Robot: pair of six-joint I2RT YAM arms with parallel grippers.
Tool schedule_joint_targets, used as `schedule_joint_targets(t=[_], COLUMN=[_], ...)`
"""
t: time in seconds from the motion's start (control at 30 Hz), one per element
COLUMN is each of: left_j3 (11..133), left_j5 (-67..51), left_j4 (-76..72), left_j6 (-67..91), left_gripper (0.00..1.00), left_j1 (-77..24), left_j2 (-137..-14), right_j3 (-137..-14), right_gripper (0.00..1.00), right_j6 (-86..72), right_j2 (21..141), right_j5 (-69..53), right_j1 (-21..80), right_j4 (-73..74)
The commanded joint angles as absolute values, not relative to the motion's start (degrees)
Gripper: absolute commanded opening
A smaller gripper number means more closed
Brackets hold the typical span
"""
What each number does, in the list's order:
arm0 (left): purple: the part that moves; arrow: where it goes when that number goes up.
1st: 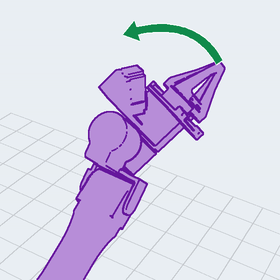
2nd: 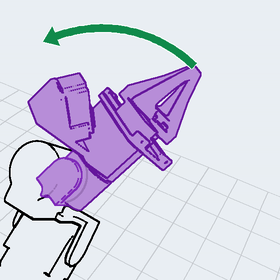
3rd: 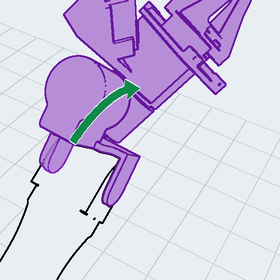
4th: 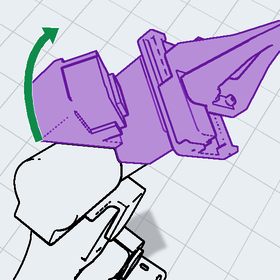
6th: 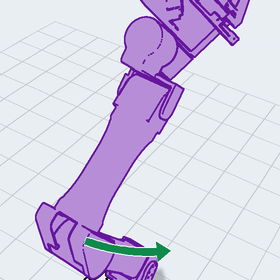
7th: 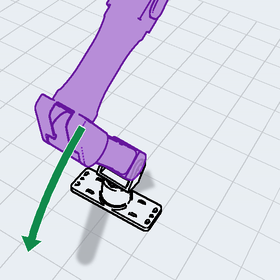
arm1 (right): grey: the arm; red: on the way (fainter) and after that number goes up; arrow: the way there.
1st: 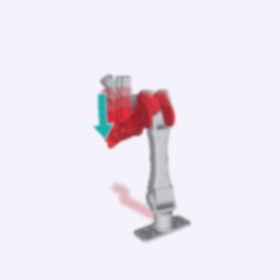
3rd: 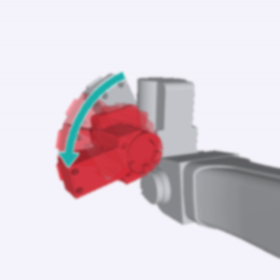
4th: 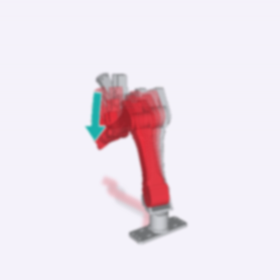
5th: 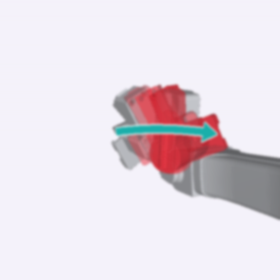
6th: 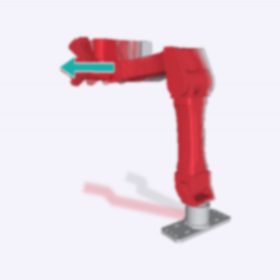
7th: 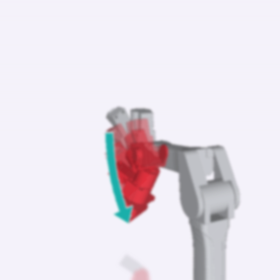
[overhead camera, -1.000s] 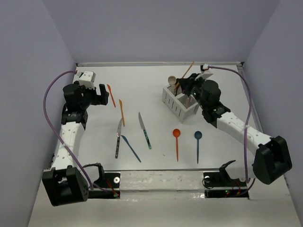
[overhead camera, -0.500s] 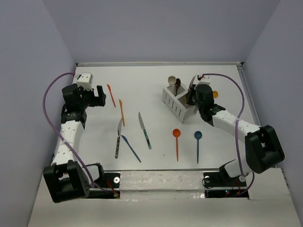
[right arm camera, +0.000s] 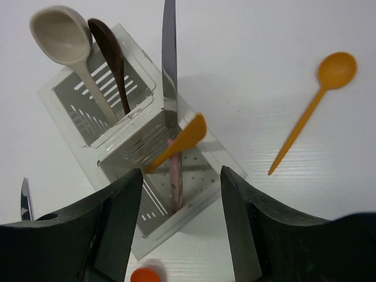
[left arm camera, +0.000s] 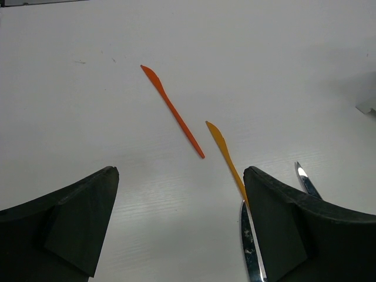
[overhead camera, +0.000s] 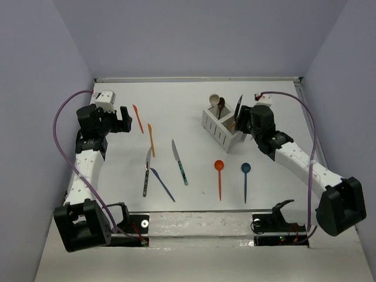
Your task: Sort the eating utensils into containers
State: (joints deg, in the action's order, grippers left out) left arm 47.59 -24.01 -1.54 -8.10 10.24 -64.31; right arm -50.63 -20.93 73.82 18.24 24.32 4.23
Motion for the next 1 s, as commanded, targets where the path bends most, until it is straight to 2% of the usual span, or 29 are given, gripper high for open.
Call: schedule_joint_targets(t=[0.0,0.1,0.13,0.17,0.2,0.3,0.47,0.6,0.97], left_j3=[47.3,47.2,47.2,47.1,47.1,46.8,46.8,46.6,46.0], left_j5=[-25.7,-25.8,-25.7,-25.7,-25.7,-25.8,-26.1,-26.2,-26.5], left_j4=[-4.1,-4.1,-4.2,-4.2,-4.2,-4.5,-4.7,-4.6,-5.7], left_j6=[-8.6,-8.9,-9.0,-9.0,-9.1,-9.1,-9.0,-9.1,-9.0], left_gripper=[0.99,0.99,0.99,0.99,0.99,0.99,0.99,0.99,0.99], left_j1=[10.8,10.7,10.9,10.9,11.0,11.2,11.6,12.0,12.1], left_j2=[-63.1,-63.0,-62.9,-62.9,-62.8,-62.5,-62.5,-62.5,-64.2], right_j3=[-55.5,-58.0,-59.1,-59.2,-59.2,-59.6,-66.7,-71.2,-78.4], right_gripper=[0.62,0.58,0.57,0.57,0.57,0.56,0.60,0.60,0.56], right_j6=[-20.9,-22.3,-23.5,-23.5,-24.8,-27.2,-27.2,-28.3,-25.3], right_j2=[65.8,64.8,66.2,66.2,68.4,73.3,89.1,97.1,111.2], right_j5=[24.9,24.7,21.8,19.7,16.9,9.6,8.4,8.3,9.4], right_j1=[22.5,18.4,11.3,11.3,5.1,-2.5,-3.6,-3.6,-0.5], right_j4=[10.9,15.2,17.6,17.6,17.6,16.6,16.3,16.2,18.0])
